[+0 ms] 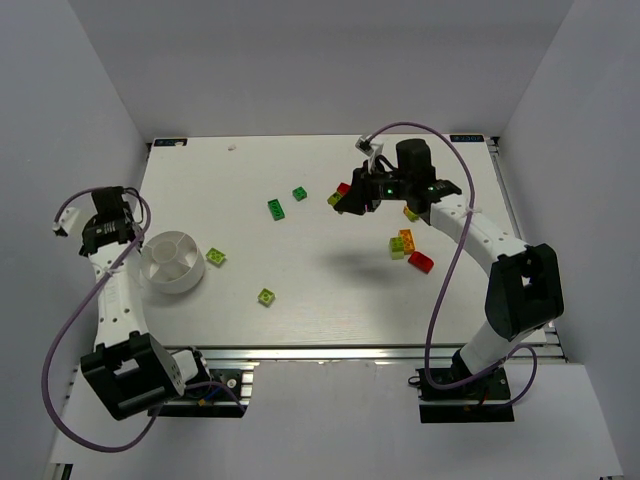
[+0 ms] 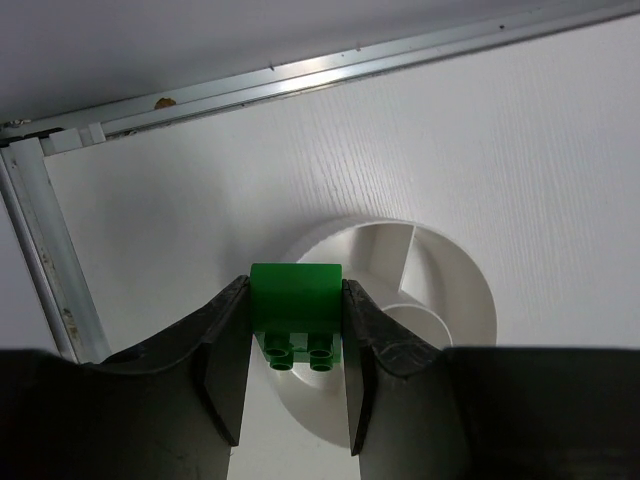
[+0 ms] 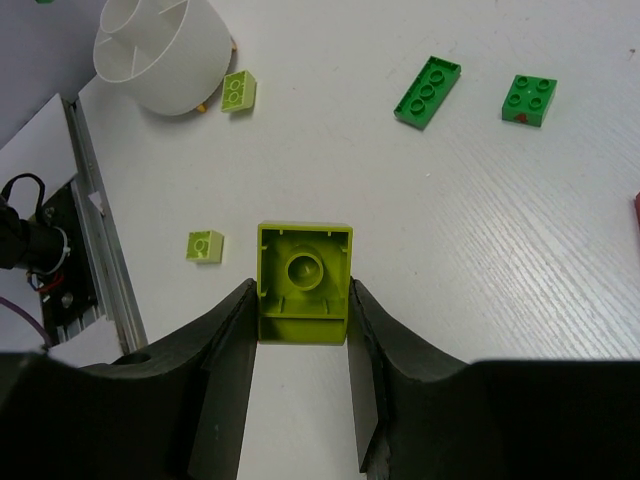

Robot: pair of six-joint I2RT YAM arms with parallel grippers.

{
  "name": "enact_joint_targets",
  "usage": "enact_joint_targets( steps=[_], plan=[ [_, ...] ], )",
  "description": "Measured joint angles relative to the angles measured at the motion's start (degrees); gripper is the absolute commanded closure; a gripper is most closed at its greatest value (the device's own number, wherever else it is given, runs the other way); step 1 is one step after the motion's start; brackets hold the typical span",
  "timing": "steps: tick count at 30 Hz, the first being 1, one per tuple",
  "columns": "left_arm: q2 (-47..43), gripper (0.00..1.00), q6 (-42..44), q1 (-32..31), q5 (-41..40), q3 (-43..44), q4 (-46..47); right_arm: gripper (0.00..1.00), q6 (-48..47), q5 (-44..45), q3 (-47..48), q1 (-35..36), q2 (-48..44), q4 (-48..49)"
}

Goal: Sort the legos into containers by color

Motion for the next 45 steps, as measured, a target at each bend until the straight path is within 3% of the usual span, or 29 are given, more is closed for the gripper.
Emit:
enact_joint_targets(
  steps=[12,32,40,45],
  plan=[
    [8.20,1.00,-8.59,0.70,-1.20,2.10,0.37,1.00,4.83,-0.52,-2.95,-0.02,-0.02,4.96],
    [15.47,1.00,-12.33,0.70,-0.76,3.45,0.33,1.00,4.92,-0.52,-2.95,-0.04,0.00,7.17],
    [15.58,0.73,-12.31,0.70,-0.46,3.45,0.52,1.00,4.55,-0.48,-2.95,-0.04,0.00,7.17],
    [15.58,0.65,-12.31,0.70,0.57,3.45,0.92,1.00,4.31,-0.48,-2.95,-0.04,0.00,7.15]
  ],
)
